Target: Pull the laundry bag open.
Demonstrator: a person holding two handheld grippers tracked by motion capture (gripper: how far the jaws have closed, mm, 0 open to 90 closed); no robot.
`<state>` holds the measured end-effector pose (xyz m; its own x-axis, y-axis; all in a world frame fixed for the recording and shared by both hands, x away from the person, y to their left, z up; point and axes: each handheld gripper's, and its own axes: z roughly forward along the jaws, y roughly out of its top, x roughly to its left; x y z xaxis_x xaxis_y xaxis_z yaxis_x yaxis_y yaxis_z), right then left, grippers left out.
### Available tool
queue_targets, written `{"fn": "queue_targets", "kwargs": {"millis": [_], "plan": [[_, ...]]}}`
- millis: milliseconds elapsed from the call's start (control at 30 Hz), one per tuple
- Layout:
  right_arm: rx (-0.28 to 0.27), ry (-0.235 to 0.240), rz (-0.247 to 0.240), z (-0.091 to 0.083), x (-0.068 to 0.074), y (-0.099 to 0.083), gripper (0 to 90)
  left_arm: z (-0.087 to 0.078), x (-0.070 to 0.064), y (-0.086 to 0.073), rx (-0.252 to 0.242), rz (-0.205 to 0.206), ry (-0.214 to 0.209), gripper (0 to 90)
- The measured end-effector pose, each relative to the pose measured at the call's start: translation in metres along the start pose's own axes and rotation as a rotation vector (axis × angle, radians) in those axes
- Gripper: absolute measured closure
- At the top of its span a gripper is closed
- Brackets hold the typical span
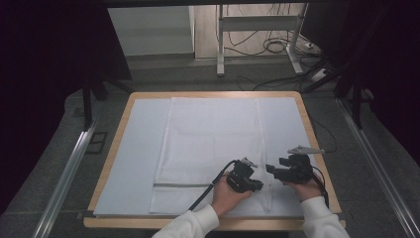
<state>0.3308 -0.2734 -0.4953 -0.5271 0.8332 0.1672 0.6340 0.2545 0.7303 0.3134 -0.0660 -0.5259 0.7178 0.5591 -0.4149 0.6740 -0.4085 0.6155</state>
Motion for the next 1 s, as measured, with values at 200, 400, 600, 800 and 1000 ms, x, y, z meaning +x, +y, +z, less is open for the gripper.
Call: {"fn": "queue_targets", "kwargs": {"millis": [200,400,600,800,1000], "plan": [[0.008,-0.003,0.010,0.001,-0.001,0.000,32.1,-0.005,0.000,0.001,-0.009,0.011,-0.007,86.3],[0.003,-0.008,0.022,-0.001,-0.003,0.000,32.1,-0.012,-0.001,0.001,-0.022,0.016,-0.018,86.3],[-0.002,-0.013,0.037,-0.003,-0.006,0.000,31.2,-0.025,-0.001,0.002,-0.045,0.024,-0.022,86.3],[-0.014,0.003,0.089,-0.008,-0.008,0.002,30.3,-0.033,-0.001,0.003,-0.057,0.031,-0.023,86.3],[-0.011,0.046,0.130,-0.011,-0.006,0.006,29.9,-0.037,-0.001,0.002,-0.065,0.034,-0.020,86.4]]}}
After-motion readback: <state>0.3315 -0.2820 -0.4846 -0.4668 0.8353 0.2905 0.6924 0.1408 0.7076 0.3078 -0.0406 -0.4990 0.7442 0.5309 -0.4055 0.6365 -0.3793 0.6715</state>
